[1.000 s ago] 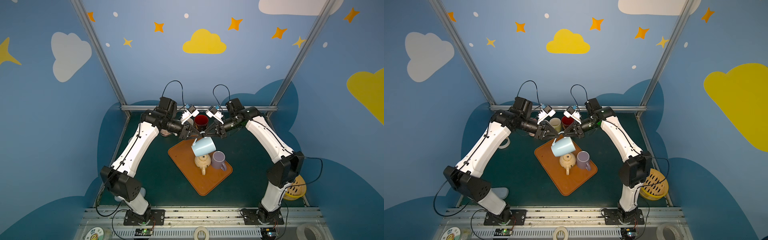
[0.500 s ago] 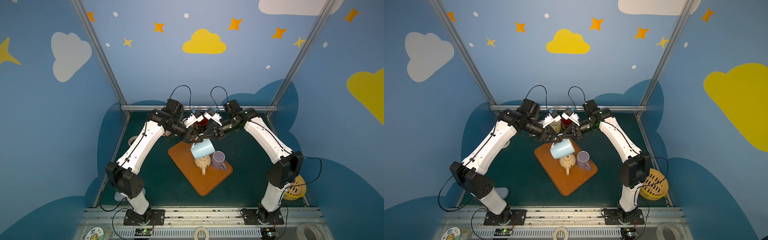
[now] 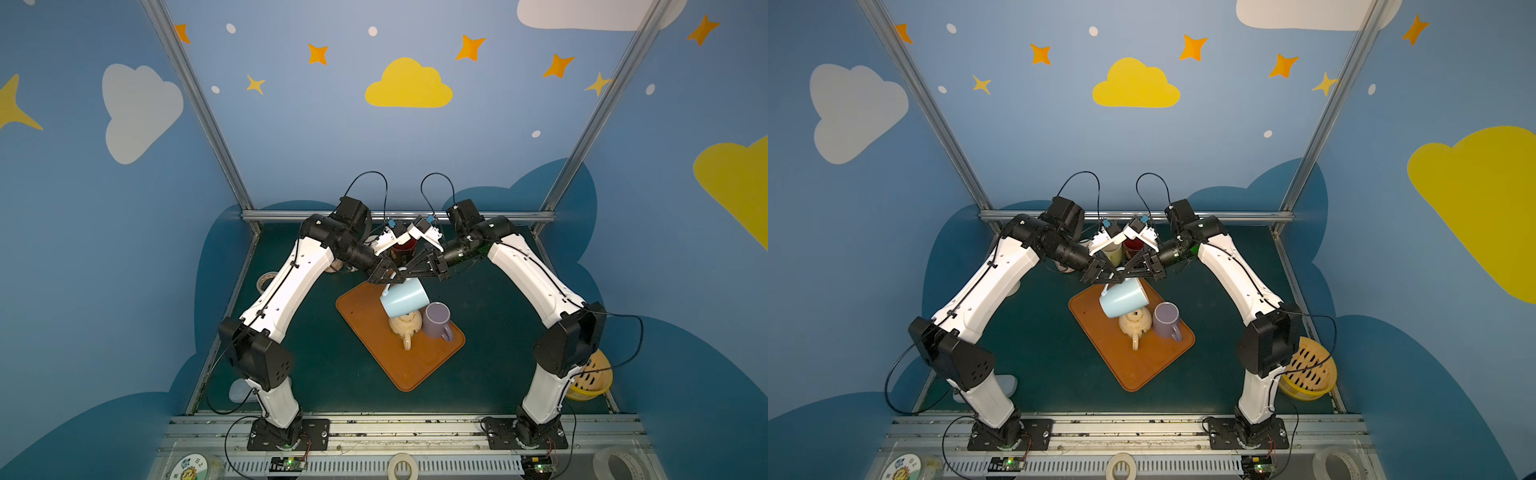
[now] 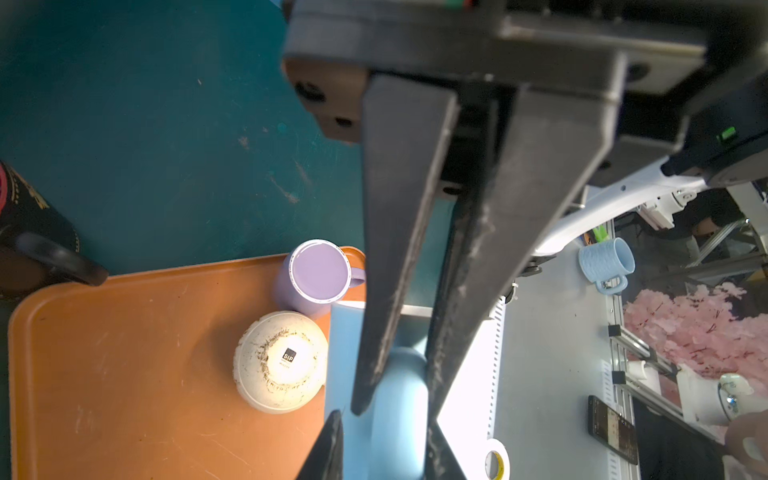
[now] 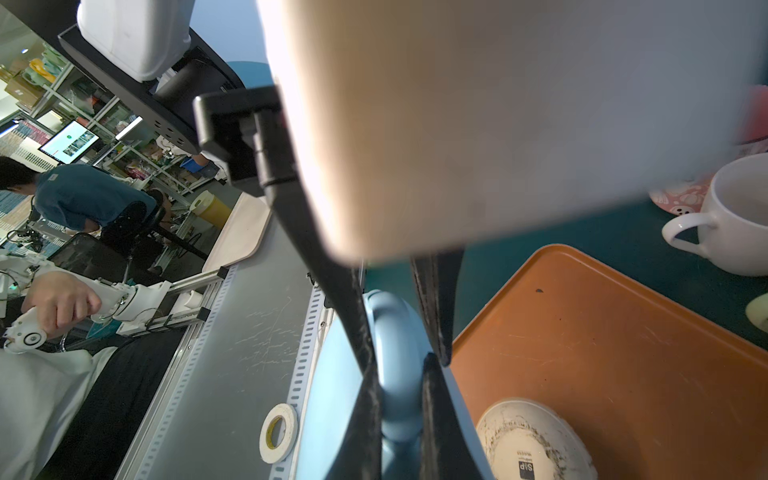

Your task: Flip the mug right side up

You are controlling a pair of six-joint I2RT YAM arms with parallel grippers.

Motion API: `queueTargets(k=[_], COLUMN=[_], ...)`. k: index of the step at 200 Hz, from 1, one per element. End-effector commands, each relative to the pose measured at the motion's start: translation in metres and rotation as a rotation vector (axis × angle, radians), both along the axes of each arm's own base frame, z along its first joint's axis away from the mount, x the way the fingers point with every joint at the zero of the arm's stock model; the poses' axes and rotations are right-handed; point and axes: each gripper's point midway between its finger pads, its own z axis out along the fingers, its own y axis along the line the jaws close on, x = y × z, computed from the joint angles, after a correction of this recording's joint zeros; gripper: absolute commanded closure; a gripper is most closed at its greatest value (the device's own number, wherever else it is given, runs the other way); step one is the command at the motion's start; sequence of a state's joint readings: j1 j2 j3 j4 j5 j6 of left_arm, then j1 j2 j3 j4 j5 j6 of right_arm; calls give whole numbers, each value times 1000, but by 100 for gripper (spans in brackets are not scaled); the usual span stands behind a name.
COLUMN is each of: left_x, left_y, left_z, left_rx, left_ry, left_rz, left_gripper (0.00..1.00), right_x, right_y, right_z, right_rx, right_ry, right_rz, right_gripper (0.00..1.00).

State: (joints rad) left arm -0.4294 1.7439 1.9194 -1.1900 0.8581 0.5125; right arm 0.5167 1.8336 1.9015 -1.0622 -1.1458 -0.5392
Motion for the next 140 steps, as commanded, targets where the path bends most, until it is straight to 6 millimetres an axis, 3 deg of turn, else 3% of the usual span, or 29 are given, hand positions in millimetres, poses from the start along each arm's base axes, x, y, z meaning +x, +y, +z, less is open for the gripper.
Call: queueTargets(k=[1,32,83,98,140], left_x=[0,0,13,19,28], left_y=[1,3,3,4,3], left_z=[-4,-5,-8,-7,3], left_rx=[19,23,32,29,-45], left_ry=[-9,-23,-96,-147,-273], left_rz=[-13,-14,40,65,121], left_gripper=[80,96,97,97,97], right_x=[-16,-16,-5,0,16], right_y=[-3,-3,-2,-3,-8], right_z=[28,27,23,23,22], right_rx=[83,76,51,45,47], right_ry=[-22,-28,-30,-36,-54], right_rz=[41,38,-4,-24,-93], right_gripper=[100,100,100,82,67])
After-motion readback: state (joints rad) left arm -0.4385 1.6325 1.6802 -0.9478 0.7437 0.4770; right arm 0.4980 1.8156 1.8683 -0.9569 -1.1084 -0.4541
